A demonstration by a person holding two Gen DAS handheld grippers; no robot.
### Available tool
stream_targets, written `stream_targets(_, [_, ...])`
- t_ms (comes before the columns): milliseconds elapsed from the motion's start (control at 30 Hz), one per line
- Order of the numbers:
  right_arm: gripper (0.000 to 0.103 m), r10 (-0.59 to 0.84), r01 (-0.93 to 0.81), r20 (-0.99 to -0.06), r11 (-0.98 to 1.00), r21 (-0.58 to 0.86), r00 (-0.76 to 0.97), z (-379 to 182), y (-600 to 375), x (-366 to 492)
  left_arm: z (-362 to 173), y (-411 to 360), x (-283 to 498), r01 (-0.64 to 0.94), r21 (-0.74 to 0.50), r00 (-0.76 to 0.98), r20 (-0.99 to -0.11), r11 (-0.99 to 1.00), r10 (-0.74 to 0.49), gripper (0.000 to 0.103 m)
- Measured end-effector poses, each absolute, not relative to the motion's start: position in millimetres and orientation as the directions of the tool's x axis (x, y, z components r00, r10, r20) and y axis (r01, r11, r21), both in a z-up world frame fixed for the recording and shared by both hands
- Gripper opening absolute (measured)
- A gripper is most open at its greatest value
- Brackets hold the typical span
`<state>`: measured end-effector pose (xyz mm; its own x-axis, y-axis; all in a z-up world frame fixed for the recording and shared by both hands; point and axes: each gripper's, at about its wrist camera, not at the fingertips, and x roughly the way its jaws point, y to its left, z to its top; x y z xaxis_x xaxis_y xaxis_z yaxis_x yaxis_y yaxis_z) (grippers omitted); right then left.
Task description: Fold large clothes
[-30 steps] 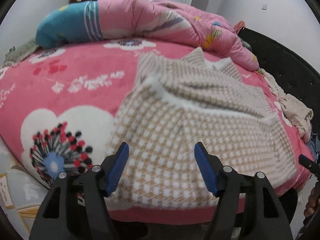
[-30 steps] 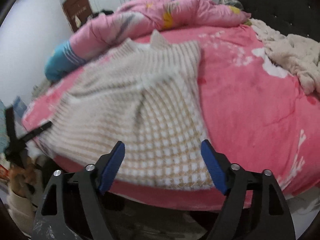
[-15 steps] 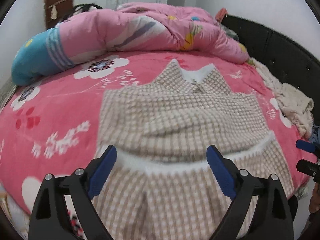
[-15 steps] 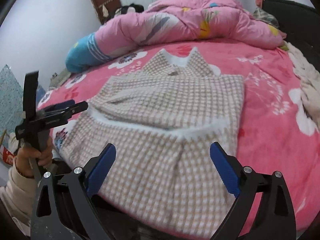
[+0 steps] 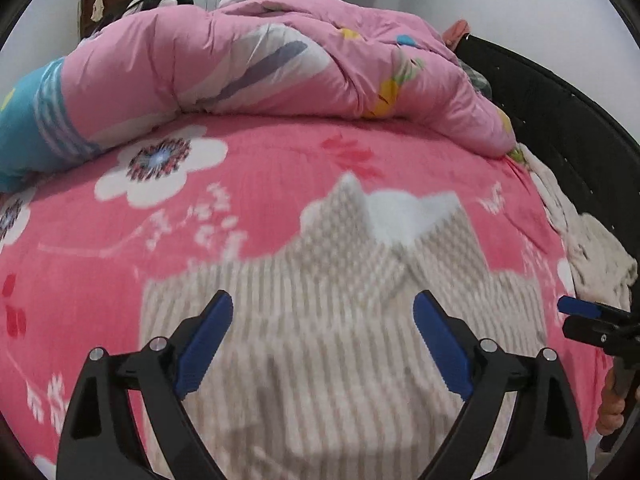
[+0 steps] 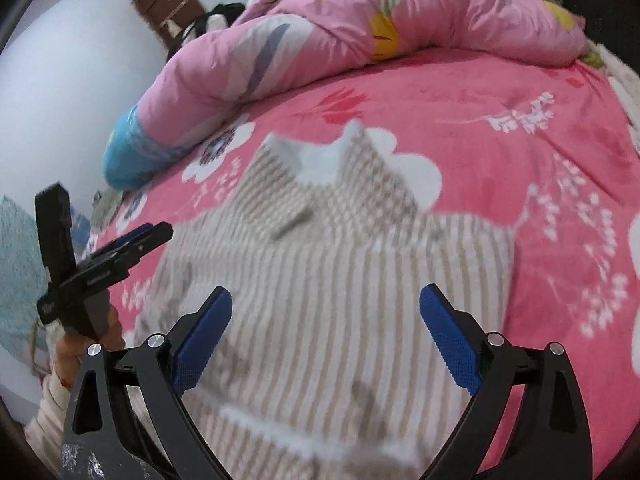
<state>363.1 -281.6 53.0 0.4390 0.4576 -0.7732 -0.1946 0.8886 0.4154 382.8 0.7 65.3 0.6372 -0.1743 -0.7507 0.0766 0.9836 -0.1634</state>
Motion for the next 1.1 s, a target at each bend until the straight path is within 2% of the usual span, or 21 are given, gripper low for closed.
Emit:
stream_targets(167, [0.091,0.469,-0.137,-0.735,0.874,0.466,0.491,58,-300,418,66,-14,433,0.102,-0.215,0.629,-0.743,0.971,-0.231,0.09])
stream_targets(300, [0.091,0.491,-0.175,-0.724,0.865,0.47,0.484,55,-297,446,59,-33,472,0.153,-0.253,0.598,-0.746,0.955,-0.294,0.09])
stream_targets(500, [0.091,0.477,-0.16,-0.76,0.875,0.457,0.441,24,-289,489,37,-59,518,0.171,-0.182,0.58,-0.776,0.968,-0.248,0.09])
stream_targets(667, [0.077,0.508,-0.151,-0.786,0.86,0.488,0.353,-6,-274,512,4,-58,544,0.064,-0.128,0.521,-0.842,0.99,-0.142,0.089])
stream_targets(733, [0.071,0.496,-0.155,-0.799,0.868,0.472,0.34,-12,-267,517,-3,-54,550,0.037,-0.117,0.514,-0.85,0.992,-0.119,0.076])
stream_targets(767, [0.064,0.491,-0.155,-0.803,0.87,0.467,0.338,-13,-265,519,-4,-52,553,0.028,-0.117,0.514,-0.85,0.993,-0.114,0.072])
stream_targets(800, [0.058,0.489,-0.156,-0.805,0.872,0.465,0.336,-13,-263,520,-4,-51,554,0.021,-0.116,0.517,-0.849,0.993,-0.11,0.061])
stream_targets(833, [0.044,0.487,-0.155,-0.807,0.873,0.462,0.335,-13,-261,521,-4,-48,555,0.012,-0.118,0.516,-0.85,0.993,-0.108,0.046])
stream_targets(867, [0.026,0.49,-0.156,-0.804,0.871,0.466,0.336,-12,-261,521,-3,-46,556,0.012,-0.138,0.511,-0.851,0.99,-0.124,0.04])
stream_targets(900, [0.018,0.499,-0.16,-0.798,0.866,0.473,0.339,-9,-261,519,-1,-45,555,0.019,-0.164,0.509,-0.847,0.986,-0.151,0.029])
stream_targets(967, [0.01,0.496,-0.184,-0.79,0.868,0.461,0.36,4,-261,509,7,-45,550,0.029,-0.166,0.52,-0.84,0.986,-0.157,0.021])
stream_targets(1033, [0.009,0.482,-0.222,-0.79,0.876,0.428,0.379,19,-257,495,23,-49,536,0.075,-0.163,0.544,-0.82,0.984,-0.178,0.015])
stream_targets(1100, [0.009,0.472,-0.258,-0.789,0.88,0.398,0.393,33,-256,477,39,-49,519,0.116,-0.177,0.565,-0.797,0.977,-0.212,0.013])
